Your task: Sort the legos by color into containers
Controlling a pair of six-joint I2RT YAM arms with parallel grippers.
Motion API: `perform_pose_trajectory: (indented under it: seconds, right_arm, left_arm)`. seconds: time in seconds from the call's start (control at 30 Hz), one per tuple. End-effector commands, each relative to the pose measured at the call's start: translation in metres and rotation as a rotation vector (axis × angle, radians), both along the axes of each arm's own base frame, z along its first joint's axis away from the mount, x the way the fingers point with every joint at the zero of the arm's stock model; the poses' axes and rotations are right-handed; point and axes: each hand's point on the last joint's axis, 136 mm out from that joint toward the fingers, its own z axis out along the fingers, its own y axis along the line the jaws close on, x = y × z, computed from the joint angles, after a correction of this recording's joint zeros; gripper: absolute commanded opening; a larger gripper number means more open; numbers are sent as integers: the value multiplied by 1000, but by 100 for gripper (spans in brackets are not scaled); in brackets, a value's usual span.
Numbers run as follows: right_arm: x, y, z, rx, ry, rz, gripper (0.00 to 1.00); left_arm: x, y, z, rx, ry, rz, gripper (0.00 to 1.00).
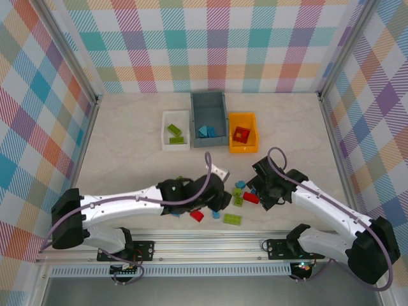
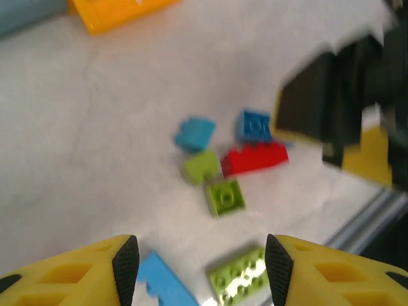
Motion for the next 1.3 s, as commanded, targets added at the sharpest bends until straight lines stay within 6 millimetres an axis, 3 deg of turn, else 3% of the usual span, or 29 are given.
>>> perform_pose_trajectory:
  seconds: [0.0, 0.3, 0.53, 0.8, 0.97, 1.13, 1.27]
  right_arm:
    - [1, 12, -12, 82, 57, -115, 70]
    - [11, 11, -33, 52, 85, -195, 67]
    - [7, 8, -53, 39, 121, -227, 54]
    - [13, 5, -50, 26, 85, -242, 36]
    - [22, 8, -26, 32, 30, -199, 25]
    - [46, 1, 33, -28, -150, -108, 22]
    - [85, -4, 76, -142, -313, 33, 24]
  left_arm:
    - [-5, -5, 23, -105, -47, 43, 54]
    - [-19, -8, 31, -134, -85, 13, 53]
    - [-18, -6, 35, -144, -98, 23, 52]
    - [-18, -8, 34, -140, -100, 21, 52]
    - [-15, -8, 34, -141, -104, 36, 52]
    - [-6, -10, 56, -167, -134, 73, 53]
    - [15, -13, 77, -207, -119, 123, 54]
